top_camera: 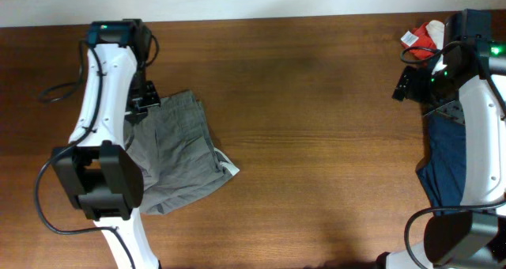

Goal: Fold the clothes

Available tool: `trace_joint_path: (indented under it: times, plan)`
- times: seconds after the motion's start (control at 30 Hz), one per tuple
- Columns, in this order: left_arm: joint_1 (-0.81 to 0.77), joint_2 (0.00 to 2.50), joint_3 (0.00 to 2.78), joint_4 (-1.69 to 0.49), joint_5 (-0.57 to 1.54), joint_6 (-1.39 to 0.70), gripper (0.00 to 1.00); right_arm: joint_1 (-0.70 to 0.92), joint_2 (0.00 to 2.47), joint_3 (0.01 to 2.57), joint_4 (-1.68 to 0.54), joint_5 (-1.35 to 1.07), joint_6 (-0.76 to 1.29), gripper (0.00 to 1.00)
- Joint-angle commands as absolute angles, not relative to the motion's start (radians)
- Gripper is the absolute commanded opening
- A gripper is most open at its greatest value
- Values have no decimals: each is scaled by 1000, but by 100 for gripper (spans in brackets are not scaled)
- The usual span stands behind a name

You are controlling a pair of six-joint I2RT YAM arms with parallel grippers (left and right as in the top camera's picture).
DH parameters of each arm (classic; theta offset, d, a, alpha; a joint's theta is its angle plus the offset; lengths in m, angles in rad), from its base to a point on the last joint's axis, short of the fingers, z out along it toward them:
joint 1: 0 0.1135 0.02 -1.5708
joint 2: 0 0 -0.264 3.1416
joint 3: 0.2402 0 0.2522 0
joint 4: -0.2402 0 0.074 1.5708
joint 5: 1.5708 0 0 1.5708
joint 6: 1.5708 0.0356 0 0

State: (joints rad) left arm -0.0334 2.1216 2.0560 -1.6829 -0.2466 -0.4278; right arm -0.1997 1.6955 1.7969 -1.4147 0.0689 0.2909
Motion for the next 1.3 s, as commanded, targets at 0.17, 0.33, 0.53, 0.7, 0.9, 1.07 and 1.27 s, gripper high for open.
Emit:
trace_joint_path:
  times: [0.17, 0.33, 0.53, 0.7, 0.9, 1.07, 1.27]
  plan:
    - [-137, 2117, 2050, -1689, -219, -422, 1, -204, 1696, 1795, -1418, 71, 293, 98]
    - [-141, 2118, 2050, -1681, -185, -422, 1, -204, 1696, 1795, -1418, 71, 293, 98]
    - [-142, 2119, 1997, -1626, -81, -422, 7, -204, 1696, 1795, -1418, 71, 293, 98]
    - [-151, 2119, 1908, -1574, -28, -422, 1, -204, 1696, 1795, -1418, 71, 293, 98]
    - [-180, 2119, 1834, -1520, -21, -422, 5, -204, 1696, 1795, -1418, 71, 293, 98]
    - [-183, 2119, 1833, -1481, -24, -422, 9, -204, 1696, 1795, -1418, 71, 293, 99]
    - [-184, 2119, 1821, -1489, -95, -422, 87, -204, 1696, 1795, -1418, 71, 293, 98]
